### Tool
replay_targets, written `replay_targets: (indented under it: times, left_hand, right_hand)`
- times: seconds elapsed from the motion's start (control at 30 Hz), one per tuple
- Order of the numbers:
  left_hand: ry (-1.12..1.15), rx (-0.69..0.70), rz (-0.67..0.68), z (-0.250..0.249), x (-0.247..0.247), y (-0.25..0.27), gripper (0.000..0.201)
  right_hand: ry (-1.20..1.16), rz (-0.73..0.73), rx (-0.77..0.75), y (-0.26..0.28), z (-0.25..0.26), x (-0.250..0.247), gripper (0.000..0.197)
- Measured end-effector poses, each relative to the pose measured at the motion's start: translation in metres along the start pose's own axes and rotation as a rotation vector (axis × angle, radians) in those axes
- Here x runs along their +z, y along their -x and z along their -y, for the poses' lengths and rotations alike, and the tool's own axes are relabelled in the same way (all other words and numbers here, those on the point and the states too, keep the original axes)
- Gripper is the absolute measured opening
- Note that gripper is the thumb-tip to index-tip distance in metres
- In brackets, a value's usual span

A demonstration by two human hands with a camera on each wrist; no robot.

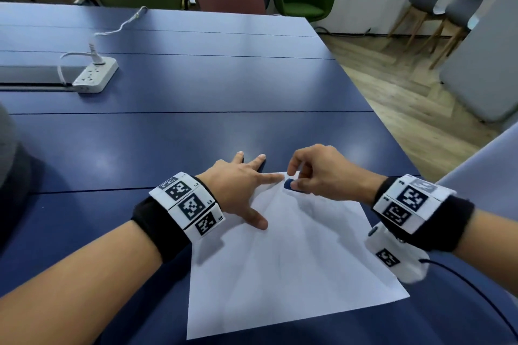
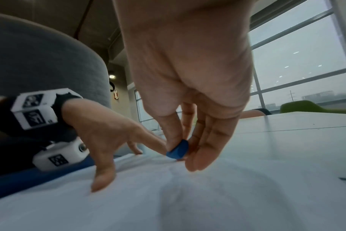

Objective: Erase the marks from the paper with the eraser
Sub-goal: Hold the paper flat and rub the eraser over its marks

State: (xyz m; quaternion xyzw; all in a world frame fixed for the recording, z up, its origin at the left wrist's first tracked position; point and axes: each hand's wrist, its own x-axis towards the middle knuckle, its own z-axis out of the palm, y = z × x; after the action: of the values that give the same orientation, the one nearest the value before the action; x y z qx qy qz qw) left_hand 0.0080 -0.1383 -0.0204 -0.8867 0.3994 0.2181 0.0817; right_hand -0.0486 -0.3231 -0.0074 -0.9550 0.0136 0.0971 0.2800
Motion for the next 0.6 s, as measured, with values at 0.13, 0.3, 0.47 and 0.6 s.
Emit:
replay_targets:
  times: [0.13,0.3,0.47,0.6]
  left_hand:
    - [0.117,-0.035,0.034,0.005,0.004,0.0,0.102]
    - [0.182,-0.046,0.078,0.009,0.006,-0.002,0.102]
    - [0.17,-0.056,0.087,0.01,0.006,-0.004,0.103]
    - [0.167,-0.055,0.089,0.009,0.004,-0.003,0.102]
  right_hand:
    - [0.014,0.022,-0.056,-0.014,-0.003,0.003,0.005]
    - [0.015,0.063,-0.065,-0.008,-0.009,0.011,0.006]
    - [0.002,0.029,-0.077,-0.02,-0.003,0.007,0.005]
    - [-0.024,0.025,-0.052,-0.009,-0.001,0.013,0.002]
